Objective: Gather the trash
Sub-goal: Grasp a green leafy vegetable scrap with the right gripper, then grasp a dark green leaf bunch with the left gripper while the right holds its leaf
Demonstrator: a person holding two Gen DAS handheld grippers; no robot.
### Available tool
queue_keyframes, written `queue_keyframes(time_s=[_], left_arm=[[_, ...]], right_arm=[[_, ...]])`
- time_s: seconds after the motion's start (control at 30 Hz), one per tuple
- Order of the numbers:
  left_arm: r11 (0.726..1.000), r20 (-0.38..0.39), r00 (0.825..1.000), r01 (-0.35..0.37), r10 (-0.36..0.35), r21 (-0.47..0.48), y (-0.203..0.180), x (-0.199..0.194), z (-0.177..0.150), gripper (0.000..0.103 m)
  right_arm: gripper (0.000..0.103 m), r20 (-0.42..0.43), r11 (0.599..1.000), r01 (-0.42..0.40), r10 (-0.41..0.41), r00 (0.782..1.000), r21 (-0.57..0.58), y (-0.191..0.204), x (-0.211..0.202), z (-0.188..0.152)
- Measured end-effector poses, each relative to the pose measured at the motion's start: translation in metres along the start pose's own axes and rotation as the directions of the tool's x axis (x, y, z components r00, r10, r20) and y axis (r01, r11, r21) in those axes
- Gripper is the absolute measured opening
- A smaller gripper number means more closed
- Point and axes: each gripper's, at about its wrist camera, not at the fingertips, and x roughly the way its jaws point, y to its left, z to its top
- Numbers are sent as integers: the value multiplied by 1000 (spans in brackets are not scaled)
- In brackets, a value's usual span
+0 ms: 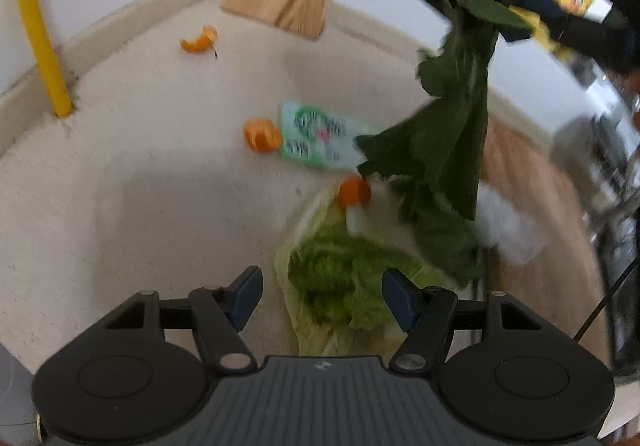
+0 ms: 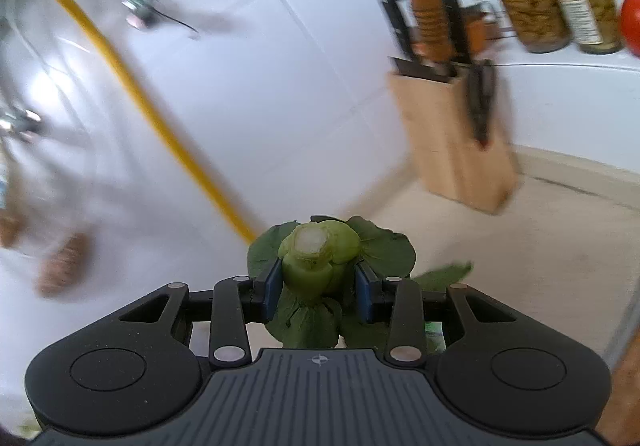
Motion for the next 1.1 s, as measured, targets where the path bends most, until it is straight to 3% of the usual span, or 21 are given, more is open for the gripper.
queue_keyframes(time_s=[0.03,0.1,0.13,0.23,0.33,0.37,0.43,0.47,0.5,0.53,0.57,0.63,0.67,0.7,0.73,0.8,0.87,0.93,1.0,1.1], left_arm=[[1000,-5,1000,-13,13,16,-3,5,-2,58],[999,3,999,-34,34,33,-8,10,-3,57],[999,11,999,-43,43,32,-9,10,-2,56],[998,53,998,-49,47,43,-11,-3,1,56],[996,71,996,-65,60,57,-9,-14,0,56],[996,79,995,-69,64,61,-9,-17,0,56],[997,96,994,-56,50,54,-9,-23,1,56],[998,107,994,-35,30,48,-10,-26,2,57],[999,115,993,-14,8,49,-11,-28,3,57],[998,122,992,3,-11,58,-14,-29,4,57],[998,131,991,9,-18,70,-17,-30,4,58],[994,131,991,10,-25,111,-26,-27,4,58],[992,132,991,4,-21,126,-29,-25,4,58],[990,136,991,-9,-10,141,-30,-24,5,58],[988,139,990,-27,5,155,-31,-23,5,58],[983,161,986,-76,49,169,-25,-25,9,59],[984,176,978,-135,113,116,-9,-25,16,61],[986,188,971,-158,145,53,9,-28,19,61],[983,211,960,-184,183,-17,29,-32,20,63],[975,211,953,-208,219,-74,53,-29,18,65]], right_arm=[[45,12,1000,10,-10,1000,-7,1,-1,-1],[45,25,991,119,-118,993,-59,6,0,-5],[45,24,992,117,-115,993,-58,7,-2,-5],[45,30,999,-31,30,999,37,1,-14,0],[44,93,996,-80,83,992,-31,11,-30,8],[43,97,996,-64,69,993,-57,13,-31,9],[36,86,991,82,-73,994,-108,18,-24,7],[19,70,998,36,-32,997,-59,12,-24,6],[13,51,993,-104,102,994,48,1,-25,8],[13,66,959,-236,228,971,155,-9,-26,8],[13,87,957,-241,229,970,162,-9,-28,9],[24,113,1000,7,-7,994,2,7,-28,8],[33,113,992,110,-104,988,-55,10,-24,6],[35,72,984,154,-148,986,-90,10,-18,4],[36,37,981,167,-164,986,-100,7,-14,0],[60,-60,974,173,-183,981,-144,2,-5,-10],[72,-118,943,240,-272,955,-230,4,6,-27],[77,-166,909,256,-322,932,-328,6,19,-48],[85,-176,890,254,-338,924,-379,6,31,-61],[85,-202,867,257,-369,907,-427,1,55,-75]])
